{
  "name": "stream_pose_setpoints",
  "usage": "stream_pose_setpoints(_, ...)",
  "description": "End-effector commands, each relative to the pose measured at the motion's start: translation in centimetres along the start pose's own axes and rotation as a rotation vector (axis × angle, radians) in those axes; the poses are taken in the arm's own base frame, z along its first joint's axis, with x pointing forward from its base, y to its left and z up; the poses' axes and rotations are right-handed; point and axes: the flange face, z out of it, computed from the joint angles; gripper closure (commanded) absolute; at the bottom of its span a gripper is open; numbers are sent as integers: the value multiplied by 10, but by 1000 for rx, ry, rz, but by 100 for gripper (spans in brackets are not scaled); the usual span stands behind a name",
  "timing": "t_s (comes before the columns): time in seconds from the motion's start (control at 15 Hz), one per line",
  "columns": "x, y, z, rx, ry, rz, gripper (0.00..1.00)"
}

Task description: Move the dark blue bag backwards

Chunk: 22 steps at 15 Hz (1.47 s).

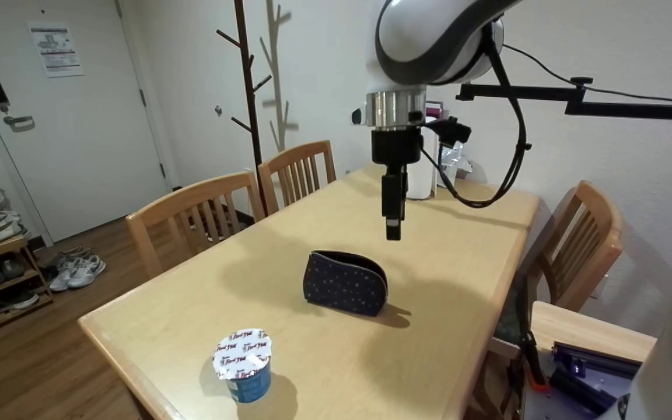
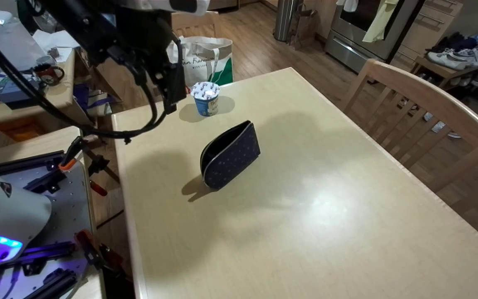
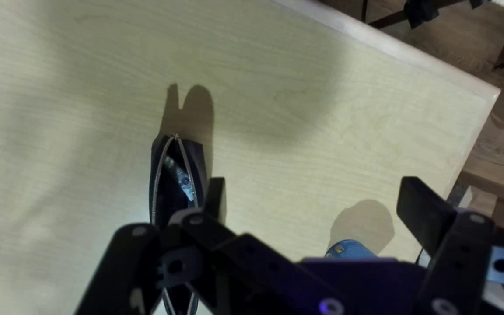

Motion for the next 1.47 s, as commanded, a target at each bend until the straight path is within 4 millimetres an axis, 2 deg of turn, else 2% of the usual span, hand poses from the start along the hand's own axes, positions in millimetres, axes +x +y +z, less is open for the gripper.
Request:
stream_pose_setpoints(0.0, 25, -5, 22, -78, -11, 60, 0)
stream_pose_setpoints(0.2, 45, -7, 41, -121, -67, 88, 0)
stream_pose_setpoints(0.4, 52, -1, 65, -201, -191, 80, 0)
stream_pose_setpoints(0.47, 52, 0, 70, -146, -176, 16, 0)
stream_pose_setpoints(0.53, 46, -7, 63, -162, -149, 57, 0)
stream_pose_setpoints(0.67, 49, -4, 74, -155, -174, 39, 0)
stream_pose_setpoints(0.93, 58, -5, 81, -196, -109, 52, 0)
stream_pose_setpoints(1.4, 68, -3, 98, -200, -92, 73, 0)
